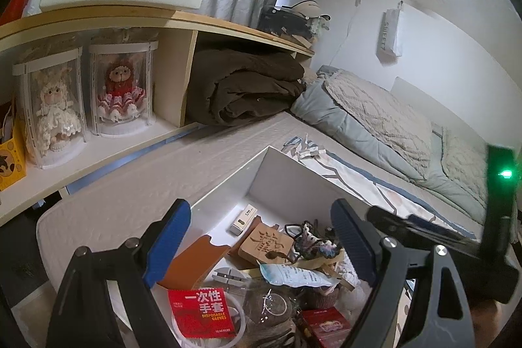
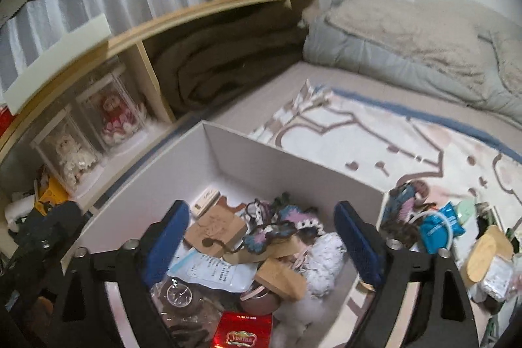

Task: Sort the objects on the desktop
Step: 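Lower the crocheted strap into the shoe box and open the right gripper, then withdraw both grippers from the box back toward the remaining clutter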

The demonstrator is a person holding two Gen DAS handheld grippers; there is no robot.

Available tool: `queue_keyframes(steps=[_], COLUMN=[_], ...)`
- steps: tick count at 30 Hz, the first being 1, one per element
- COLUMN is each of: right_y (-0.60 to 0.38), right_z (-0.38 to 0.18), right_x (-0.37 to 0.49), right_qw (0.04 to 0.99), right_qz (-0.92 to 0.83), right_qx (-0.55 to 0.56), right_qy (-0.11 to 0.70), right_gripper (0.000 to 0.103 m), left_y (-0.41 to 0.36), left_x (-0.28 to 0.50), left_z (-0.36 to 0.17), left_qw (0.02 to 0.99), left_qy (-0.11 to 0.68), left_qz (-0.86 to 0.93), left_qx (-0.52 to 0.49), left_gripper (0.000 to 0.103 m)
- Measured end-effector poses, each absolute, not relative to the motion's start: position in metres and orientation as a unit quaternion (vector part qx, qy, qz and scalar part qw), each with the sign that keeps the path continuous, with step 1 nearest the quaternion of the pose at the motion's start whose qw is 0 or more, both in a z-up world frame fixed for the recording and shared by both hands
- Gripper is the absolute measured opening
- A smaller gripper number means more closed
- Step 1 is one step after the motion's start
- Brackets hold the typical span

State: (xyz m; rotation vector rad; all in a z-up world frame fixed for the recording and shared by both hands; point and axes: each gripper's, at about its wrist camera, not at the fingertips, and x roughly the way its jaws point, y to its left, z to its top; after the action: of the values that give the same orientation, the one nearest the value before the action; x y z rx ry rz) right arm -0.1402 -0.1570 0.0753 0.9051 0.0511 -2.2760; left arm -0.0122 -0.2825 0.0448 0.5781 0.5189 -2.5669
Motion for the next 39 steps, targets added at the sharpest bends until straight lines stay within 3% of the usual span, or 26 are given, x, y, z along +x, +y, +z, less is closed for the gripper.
queue_keyframes(steps=[1, 9, 20, 39], right_y=[-0.153, -0.123, -0.091, -0.029], right_z=[0.079, 0.093, 0.102, 0.091], right_x=[-0.136, -0.115, -0.097, -0.093], right_qw=[0.338, 0.309, 0.286, 0.248], right_qz=[-0.879, -0.911, -0.93, -0.936], right_qx=[0.337, 0.271, 0.229, 0.247], right_qy=[0.021, 0.039, 0.039, 0.031], right_gripper=[0.103, 0.103, 0.103, 0.103], left_y=[-0.282, -0.271, -0.251, -0.187], left_x=[-0.012, -0.016, -0.022, -0.05], left_z=[0.045, 0.048, 0.051, 0.048], left_qw=[0.231, 0.241, 0.255, 0.189], left_qy=[0.186, 0.162, 0.117, 0.057], left_qz=[-0.932, -0.933, -0.936, -0.951], left_qx=[0.21, 0.215, 0.215, 0.24], left_gripper=[0.088, 0.089, 0.103, 0.103])
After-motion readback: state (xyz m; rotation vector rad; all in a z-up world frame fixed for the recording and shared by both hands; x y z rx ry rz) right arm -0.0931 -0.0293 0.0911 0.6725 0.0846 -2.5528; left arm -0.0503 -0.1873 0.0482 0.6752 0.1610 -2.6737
